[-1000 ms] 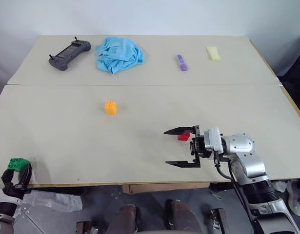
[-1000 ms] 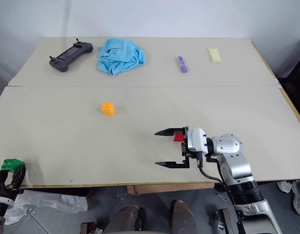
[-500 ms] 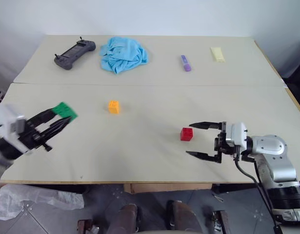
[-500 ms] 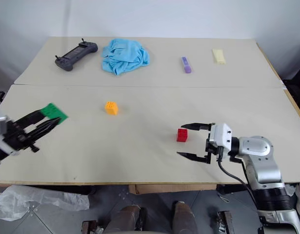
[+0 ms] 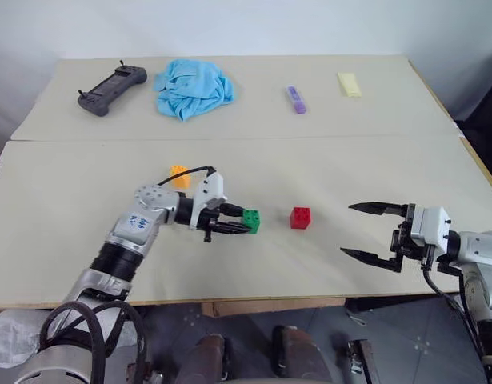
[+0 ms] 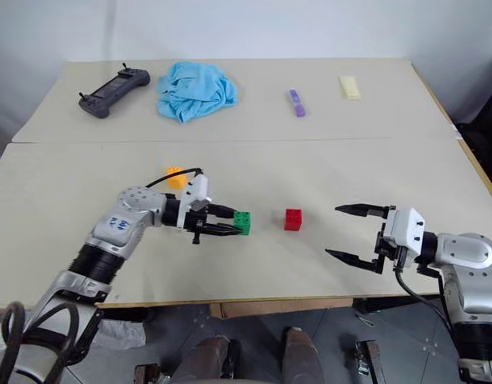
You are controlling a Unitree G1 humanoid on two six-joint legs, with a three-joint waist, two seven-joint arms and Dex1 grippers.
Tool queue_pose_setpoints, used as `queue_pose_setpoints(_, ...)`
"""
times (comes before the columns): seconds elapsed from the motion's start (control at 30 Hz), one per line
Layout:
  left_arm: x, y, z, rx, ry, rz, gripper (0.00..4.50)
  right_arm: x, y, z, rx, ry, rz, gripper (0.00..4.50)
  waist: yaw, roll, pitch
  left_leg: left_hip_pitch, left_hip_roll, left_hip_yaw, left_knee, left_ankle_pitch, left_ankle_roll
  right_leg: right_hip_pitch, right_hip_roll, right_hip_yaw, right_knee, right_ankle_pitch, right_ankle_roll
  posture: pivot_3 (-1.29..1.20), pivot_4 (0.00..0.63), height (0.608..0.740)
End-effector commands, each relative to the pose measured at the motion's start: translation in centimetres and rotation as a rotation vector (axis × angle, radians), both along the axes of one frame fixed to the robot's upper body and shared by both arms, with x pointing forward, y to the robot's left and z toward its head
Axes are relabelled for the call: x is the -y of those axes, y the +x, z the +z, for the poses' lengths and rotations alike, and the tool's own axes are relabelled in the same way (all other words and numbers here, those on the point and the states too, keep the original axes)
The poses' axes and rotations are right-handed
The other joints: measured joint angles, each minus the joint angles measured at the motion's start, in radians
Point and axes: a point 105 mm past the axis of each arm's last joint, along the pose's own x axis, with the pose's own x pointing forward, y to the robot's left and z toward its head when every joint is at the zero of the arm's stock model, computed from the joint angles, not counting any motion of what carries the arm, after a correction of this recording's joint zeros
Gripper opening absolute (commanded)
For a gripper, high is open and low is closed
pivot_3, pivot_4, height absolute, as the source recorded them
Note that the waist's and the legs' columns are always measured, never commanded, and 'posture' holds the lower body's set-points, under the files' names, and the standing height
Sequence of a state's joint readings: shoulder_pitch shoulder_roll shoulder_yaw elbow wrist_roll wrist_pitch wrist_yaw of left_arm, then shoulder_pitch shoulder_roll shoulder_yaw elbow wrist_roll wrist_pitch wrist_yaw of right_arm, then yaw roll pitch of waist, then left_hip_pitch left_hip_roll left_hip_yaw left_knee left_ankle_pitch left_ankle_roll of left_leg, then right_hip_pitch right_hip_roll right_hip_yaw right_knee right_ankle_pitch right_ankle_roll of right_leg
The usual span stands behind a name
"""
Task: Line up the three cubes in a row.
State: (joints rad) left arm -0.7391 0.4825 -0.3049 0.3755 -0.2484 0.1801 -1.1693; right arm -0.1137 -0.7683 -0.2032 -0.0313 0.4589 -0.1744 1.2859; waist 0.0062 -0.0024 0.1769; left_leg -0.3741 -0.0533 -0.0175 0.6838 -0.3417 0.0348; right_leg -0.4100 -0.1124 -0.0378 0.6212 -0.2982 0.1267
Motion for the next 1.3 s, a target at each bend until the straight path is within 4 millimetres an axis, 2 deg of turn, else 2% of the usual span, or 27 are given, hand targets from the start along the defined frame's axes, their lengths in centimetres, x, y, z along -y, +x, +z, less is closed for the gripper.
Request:
queue_pose_setpoints(0.03,0.0,0.5,0.5,0.054,0.001,-0.001,1.46,-0.4,-0.8,0.8,0.028,0.032,-0.014,4.50,0.006,0.000,0.000,0.000,0.000,0.000,0.000,0.000,0.000,0.001,0.000,0.000,0.000,0.000,0.000,0.00,0.150,0.740)
queue_pose_setpoints(0.17,0.3,1.6,0.2,0.101,0.008,0.023,1.46,-0.7,-1.4,0.4,0.017,0.035,-0.031,4.50,0.024,0.000,0.000,0.001,-0.002,0.000,0.000,0.000,0.000,0.001,-0.001,0.000,0.000,0.000,0.001,0.00,0.150,0.740)
queue_pose_setpoints(0.53,1.0,2.4,-0.9,0.099,-0.003,-0.022,1.46,-1.1,-2.0,-0.9,-0.014,0.055,-0.032,4.50,0.023,0.000,0.000,0.000,-0.004,-0.001,0.000,0.001,0.002,0.001,0.000,-0.001,0.000,0.001,0.002,0.00,0.150,0.740)
queue_pose_setpoints(0.6,1.0,2.3,-0.9,0.085,-0.017,-0.026,2.18,-1.0,-2.1,-1.2,-0.017,0.053,-0.033,4.50,0.022,0.000,0.000,0.000,-0.004,-0.001,0.001,0.001,0.002,0.001,0.000,-0.001,0.000,0.001,0.002,0.00,0.150,0.740)
queue_pose_setpoints(0.63,1.0,2.3,-0.8,0.082,-0.026,-0.031,2.34,-1.0,-2.2,-1.2,-0.017,0.053,-0.032,4.50,0.022,0.000,0.000,0.000,-0.004,-0.001,0.000,0.001,0.002,0.001,0.000,-0.001,0.000,0.001,0.002,0.00,0.150,0.740)
queue_pose_setpoints(0.73,1.0,2.5,-0.6,0.091,-0.042,-0.024,3.27,-1.1,-2.1,-1.3,-0.017,0.054,-0.029,4.50,0.021,0.000,0.000,0.000,-0.004,-0.001,0.000,0.001,0.002,0.001,0.000,-0.001,0.001,0.001,0.002,0.00,0.150,0.740)
queue_pose_setpoints(0.87,0.3,2.9,2.5,0.146,-0.172,-0.004,4.48,-1.6,-2.0,-1.2,-0.010,0.062,-0.015,4.50,0.020,-0.001,0.000,0.000,-0.004,-0.001,0.000,0.001,0.002,0.001,0.000,-0.001,0.000,0.001,0.002,0.00,0.150,0.740)
queue_pose_setpoints(0.9,0.0,2.8,3.1,0.159,-0.184,-0.013,4.48,-1.7,-1.9,-1.1,-0.009,0.064,-0.011,4.50,0.020,-0.001,0.000,0.000,-0.004,-0.001,0.000,0.001,0.002,0.001,0.000,-0.001,0.001,0.001,0.002,0.00,0.150,0.740)
queue_pose_setpoints(1.0,-2.2,1.3,4.8,0.200,-0.180,-0.069,4.48,-2.4,-1.7,-0.7,-0.005,0.068,0.021,4.50,0.013,-0.001,0.000,0.000,-0.003,-0.001,0.000,0.001,0.002,0.001,0.000,-0.001,0.000,0.001,0.002,0.00,0.150,0.740)
queue_pose_setpoints(1.03,-4.1,0.9,5.5,0.226,-0.177,-0.030,4.48,-3.0,-1.3,-0.3,-0.015,0.083,0.044,4.50,0.008,-0.001,0.000,0.000,-0.002,-0.001,0.000,0.001,0.001,0.000,-0.001,0.000,0.001,0.001,0.002,0.00,0.150,0.740)
queue_pose_setpoints(1.07,-6.3,0.8,6.5,0.268,-0.192,0.055,4.48,-3.5,-0.4,0.6,-0.009,0.128,0.038,4.50,0.000,0.000,0.000,0.000,-0.002,-0.001,0.000,0.001,0.001,0.000,-0.001,0.000,0.000,0.001,0.002,0.00,0.150,0.740)
queue_pose_setpoints(1.17,-10.6,0.8,8.5,0.392,-0.251,0.297,4.48,-4.8,1.3,2.6,0.028,0.218,0.038,4.50,-0.023,0.000,0.000,0.002,0.001,-0.001,-0.001,0.000,-0.002,0.000,-0.001,0.001,0.001,0.000,0.001,0.00,0.150,0.740)
queue_pose_setpoints(1.23,-13.2,0.4,8.4,0.415,-0.265,0.449,4.48,-5.2,2.0,3.1,0.066,0.229,0.039,4.50,-0.013,0.000,0.000,0.002,0.002,-0.003,-0.001,0.001,-0.003,0.001,-0.001,0.000,0.001,0.000,-0.001,0.00,0.150,0.740)
queue_pose_setpoints(1.3,-16.7,-0.6,7.3,0.396,-0.283,0.632,4.48,-5.6,2.7,3.7,0.103,0.254,0.025,4.50,-0.008,0.000,0.000,0.002,0.002,-0.003,-0.001,0.001,-0.003,0.001,-0.001,0.000,0.001,0.000,-0.001,0.00,0.150,0.740)
